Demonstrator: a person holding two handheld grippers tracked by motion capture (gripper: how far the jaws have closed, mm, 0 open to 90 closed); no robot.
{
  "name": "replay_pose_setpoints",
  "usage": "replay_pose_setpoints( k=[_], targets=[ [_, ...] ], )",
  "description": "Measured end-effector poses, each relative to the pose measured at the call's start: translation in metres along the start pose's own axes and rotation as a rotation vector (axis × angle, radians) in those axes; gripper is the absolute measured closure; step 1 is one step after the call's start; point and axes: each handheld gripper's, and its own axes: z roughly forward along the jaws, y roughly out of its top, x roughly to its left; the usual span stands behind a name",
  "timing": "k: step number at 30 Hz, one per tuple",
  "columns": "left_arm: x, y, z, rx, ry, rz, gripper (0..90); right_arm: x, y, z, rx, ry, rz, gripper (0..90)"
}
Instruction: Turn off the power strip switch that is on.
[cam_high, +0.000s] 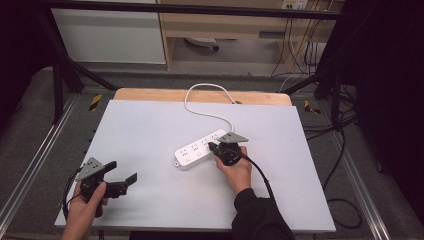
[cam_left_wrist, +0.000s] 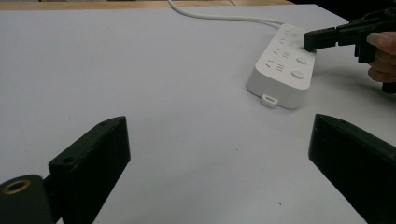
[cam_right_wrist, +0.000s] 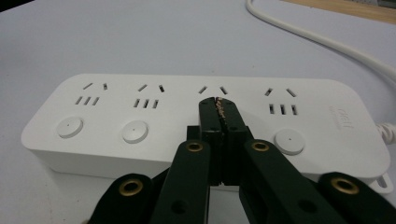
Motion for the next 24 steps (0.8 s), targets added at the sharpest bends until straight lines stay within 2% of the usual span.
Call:
replay_pose_setpoints(
  k=[10,24],
  targets=[
    [0.001,0.0,0.0,0.0,0.007,0.001,5.2,0.002,0.001,0.002,0.0,-0.007,0.008,90.0],
    [0.0,0.0,-0.001,-0.001,0.011,0.004,5.2,0.01,0.003,0.003,0.018,-0.061,-0.037,90.0]
  ],
)
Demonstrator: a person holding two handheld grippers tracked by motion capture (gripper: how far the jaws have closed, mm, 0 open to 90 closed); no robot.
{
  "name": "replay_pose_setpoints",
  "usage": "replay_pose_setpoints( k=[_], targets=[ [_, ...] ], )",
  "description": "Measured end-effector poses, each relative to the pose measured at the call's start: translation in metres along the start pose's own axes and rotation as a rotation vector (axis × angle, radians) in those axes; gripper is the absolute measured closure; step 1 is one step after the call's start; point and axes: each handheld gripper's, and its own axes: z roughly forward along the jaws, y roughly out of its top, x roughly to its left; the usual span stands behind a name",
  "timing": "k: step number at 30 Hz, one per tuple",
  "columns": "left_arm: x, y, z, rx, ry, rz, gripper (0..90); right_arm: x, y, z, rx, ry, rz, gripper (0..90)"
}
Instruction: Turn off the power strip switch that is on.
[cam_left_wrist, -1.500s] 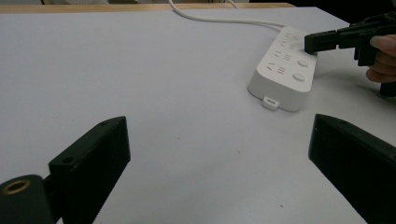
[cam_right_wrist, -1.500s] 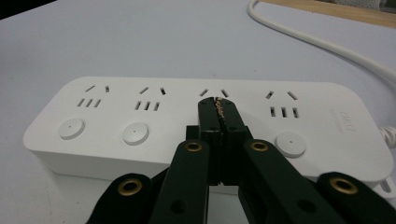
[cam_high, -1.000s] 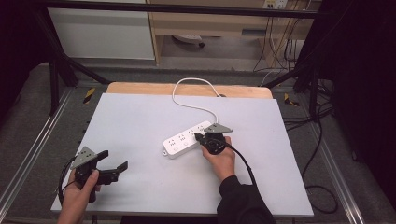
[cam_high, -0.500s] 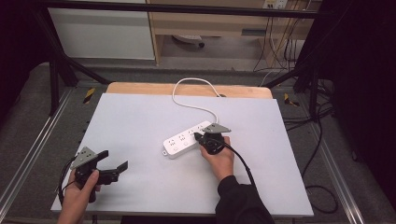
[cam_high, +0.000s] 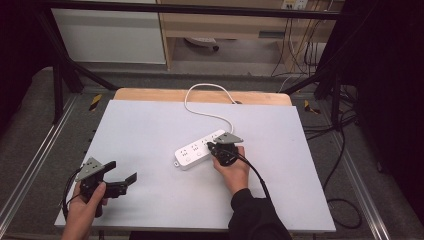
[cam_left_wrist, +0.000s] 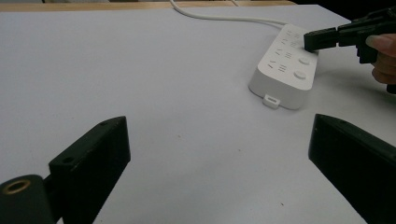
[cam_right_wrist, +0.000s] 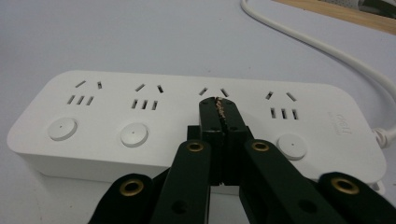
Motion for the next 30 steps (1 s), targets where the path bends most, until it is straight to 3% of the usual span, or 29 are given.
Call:
replay_pose_setpoints(
  k=[2,16,17,30],
  targets=[
    [0.0,-0.0001,0.0,0.002,0.0,0.001,5.2,-0.0012,-0.0004,-0.0002,-0.003,0.008,0.017,90.0],
    [-0.0001,-0.0001,0.0001,0.003,0.002,0.001,5.2,0.0007,0.0001,-0.0004,0.003,0.001,0.002,90.0],
    [0.0,-0.0001,0.0002,0.003,0.001,0.002,5.2,-0.0006,-0.0004,-0.0001,-0.001,0.008,0.019,90.0],
    [0.0004,-0.0001,-0.0005,0.001,0.004,-0.001,5.2,0.0014,-0.0012,0.0001,0.001,-0.003,0.0,90.0]
  ],
)
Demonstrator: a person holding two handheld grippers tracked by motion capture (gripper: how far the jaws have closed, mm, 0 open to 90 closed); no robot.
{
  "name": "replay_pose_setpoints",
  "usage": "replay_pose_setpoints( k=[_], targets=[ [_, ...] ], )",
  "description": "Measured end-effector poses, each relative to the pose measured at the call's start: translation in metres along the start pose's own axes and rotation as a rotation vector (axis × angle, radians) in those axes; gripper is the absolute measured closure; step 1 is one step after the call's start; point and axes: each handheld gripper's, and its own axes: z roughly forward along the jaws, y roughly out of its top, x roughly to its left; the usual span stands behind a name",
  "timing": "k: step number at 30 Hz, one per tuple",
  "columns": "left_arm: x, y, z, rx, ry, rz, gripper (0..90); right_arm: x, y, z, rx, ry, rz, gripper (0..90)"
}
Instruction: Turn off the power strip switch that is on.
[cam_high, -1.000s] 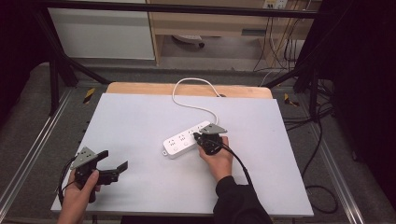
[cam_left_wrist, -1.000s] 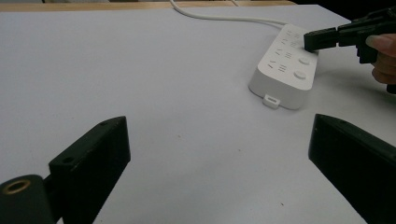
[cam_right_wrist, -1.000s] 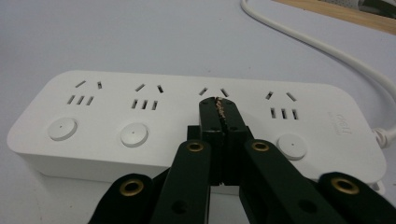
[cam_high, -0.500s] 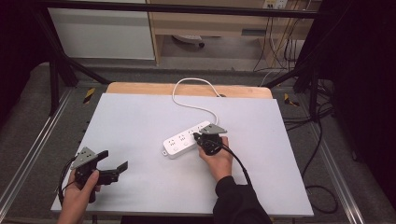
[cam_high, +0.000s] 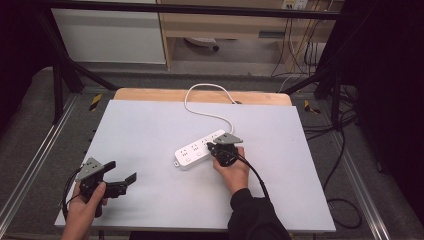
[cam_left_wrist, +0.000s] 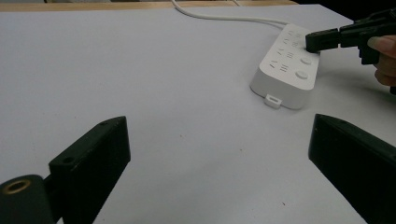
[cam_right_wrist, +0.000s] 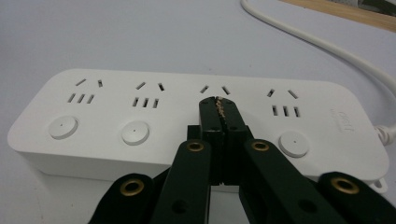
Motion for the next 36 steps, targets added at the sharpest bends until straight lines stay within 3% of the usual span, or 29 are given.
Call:
replay_pose_setpoints(
  k=[36],
  targets=[
    [0.0006,0.0,0.0005,-0.001,0.002,0.0,5.3,-0.0015,-0.0016,-0.0005,-0.014,0.007,0.03,90.0]
  ],
)
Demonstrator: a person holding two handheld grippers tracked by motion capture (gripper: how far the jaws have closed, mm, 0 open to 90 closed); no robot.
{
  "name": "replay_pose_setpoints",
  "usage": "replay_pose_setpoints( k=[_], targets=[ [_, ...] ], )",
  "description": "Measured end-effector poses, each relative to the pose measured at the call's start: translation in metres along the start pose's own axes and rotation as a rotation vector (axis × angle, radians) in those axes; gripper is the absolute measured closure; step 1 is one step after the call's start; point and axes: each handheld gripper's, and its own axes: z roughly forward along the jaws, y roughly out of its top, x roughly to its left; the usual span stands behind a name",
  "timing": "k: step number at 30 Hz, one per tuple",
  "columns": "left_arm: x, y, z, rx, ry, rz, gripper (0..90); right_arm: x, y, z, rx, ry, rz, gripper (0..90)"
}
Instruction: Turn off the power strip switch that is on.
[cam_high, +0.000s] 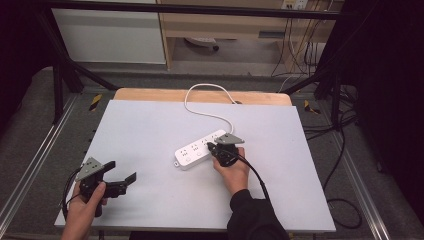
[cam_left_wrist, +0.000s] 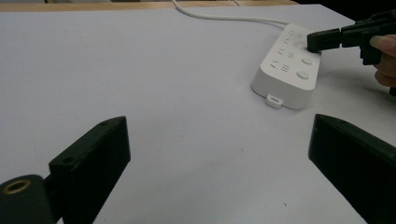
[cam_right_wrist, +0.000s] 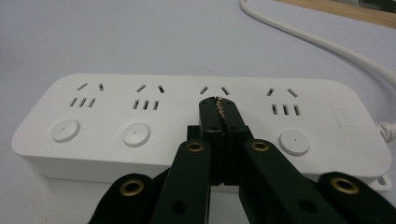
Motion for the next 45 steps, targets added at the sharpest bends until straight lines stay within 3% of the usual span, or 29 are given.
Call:
replay_pose_setpoints(
  k=[25,45],
  targets=[
    [0.0005,0.0005,-0.0006,-0.004,0.002,0.004,5.3,0.0021,0.0034,0.0024,-0.009,0.045,0.039,90.0],
    [-0.0002,0.0009,-0.001,-0.007,0.002,0.014,5.4,-0.0013,0.0045,-0.0004,0.0,0.04,0.072,90.0]
  ],
)
